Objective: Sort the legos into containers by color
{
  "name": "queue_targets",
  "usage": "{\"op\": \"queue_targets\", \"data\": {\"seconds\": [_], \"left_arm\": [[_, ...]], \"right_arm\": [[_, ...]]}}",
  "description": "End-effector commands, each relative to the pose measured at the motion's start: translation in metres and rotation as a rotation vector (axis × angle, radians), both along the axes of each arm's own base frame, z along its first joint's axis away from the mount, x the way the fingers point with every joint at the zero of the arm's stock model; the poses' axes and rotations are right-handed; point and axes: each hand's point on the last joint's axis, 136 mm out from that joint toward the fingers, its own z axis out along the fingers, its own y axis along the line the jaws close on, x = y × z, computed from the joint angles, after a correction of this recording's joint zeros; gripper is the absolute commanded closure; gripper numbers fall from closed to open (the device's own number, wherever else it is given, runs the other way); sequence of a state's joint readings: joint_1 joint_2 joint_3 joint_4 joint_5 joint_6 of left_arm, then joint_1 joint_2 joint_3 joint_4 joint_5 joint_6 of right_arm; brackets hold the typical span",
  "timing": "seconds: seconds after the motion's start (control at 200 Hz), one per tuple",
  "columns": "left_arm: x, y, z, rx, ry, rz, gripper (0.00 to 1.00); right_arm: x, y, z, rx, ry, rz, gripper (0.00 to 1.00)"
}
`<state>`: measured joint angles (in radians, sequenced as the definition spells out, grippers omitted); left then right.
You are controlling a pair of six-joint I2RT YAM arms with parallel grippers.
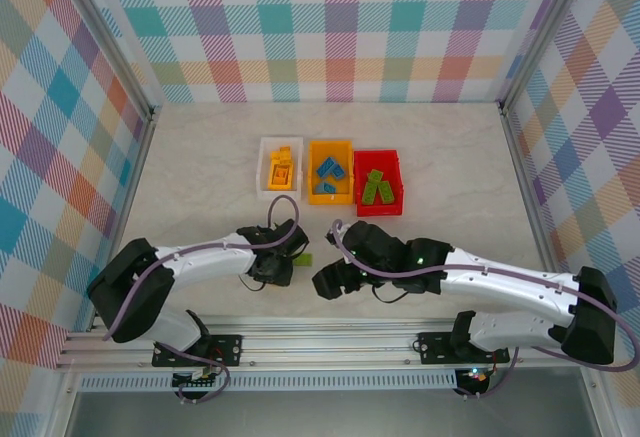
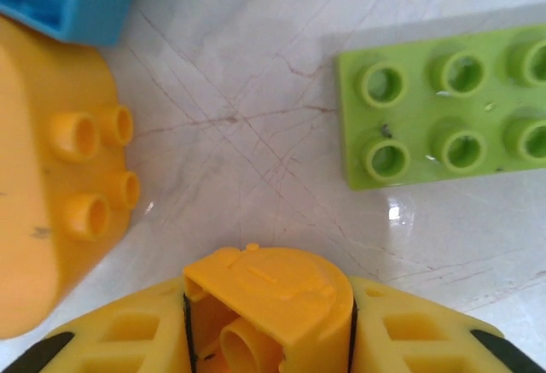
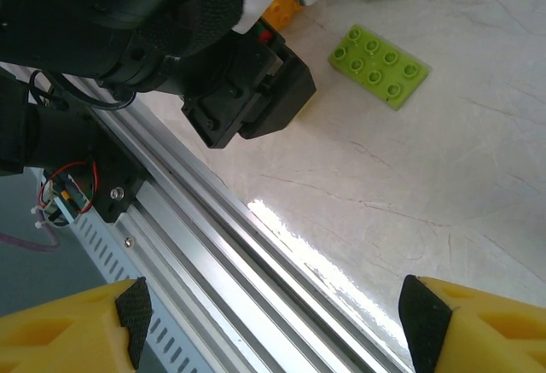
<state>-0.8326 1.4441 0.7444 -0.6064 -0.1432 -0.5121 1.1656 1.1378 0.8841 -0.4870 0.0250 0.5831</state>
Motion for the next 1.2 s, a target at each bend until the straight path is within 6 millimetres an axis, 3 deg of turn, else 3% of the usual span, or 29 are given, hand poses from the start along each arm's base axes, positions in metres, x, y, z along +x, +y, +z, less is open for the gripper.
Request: {"op": "queue_targets", "data": {"seconds": [0.0,0.11,0.19,0.355,0.54,0.79,1.015,1.195], "left_arm": [[0.017,-0.007,0.052,-0.078,-0.113,0.037,0.67],[0.036,-0.013,0.114,-0.152,-0.203,0.056,0.66],[0.057,-0.013,0.148,-0.194,-0.233,0.079,0.66],[0.119,-0.009,0.178,-0.199,-0.286,0.129,0.67],[0.194,0.000,0.166,-0.153,-0.289,0.198,0.68],[0.269,0.025,0.125,-0.060,-0.235,0.273,0.68],[0.300,0.027,0.102,-0.029,-0.197,0.264,0.58],[0.301,0.023,0.115,-0.057,-0.201,0.266,0.40]], "right_arm": [[0.012,-0.003,0.031,0.064,-0.082,-0.058,0.23],[0.030,-0.014,0.062,0.112,-0.177,-0.138,0.24],[0.043,-0.018,0.081,0.165,-0.233,-0.192,0.25],[0.073,-0.015,0.112,0.292,-0.329,-0.263,0.24],[0.105,-0.011,0.129,0.342,-0.352,-0.318,0.23],[0.116,-0.009,0.112,0.312,-0.285,-0.332,0.23],[0.113,-0.014,0.093,0.279,-0.239,-0.344,0.23],[0.111,-0.022,0.083,0.247,-0.217,-0.364,0.22]]}}
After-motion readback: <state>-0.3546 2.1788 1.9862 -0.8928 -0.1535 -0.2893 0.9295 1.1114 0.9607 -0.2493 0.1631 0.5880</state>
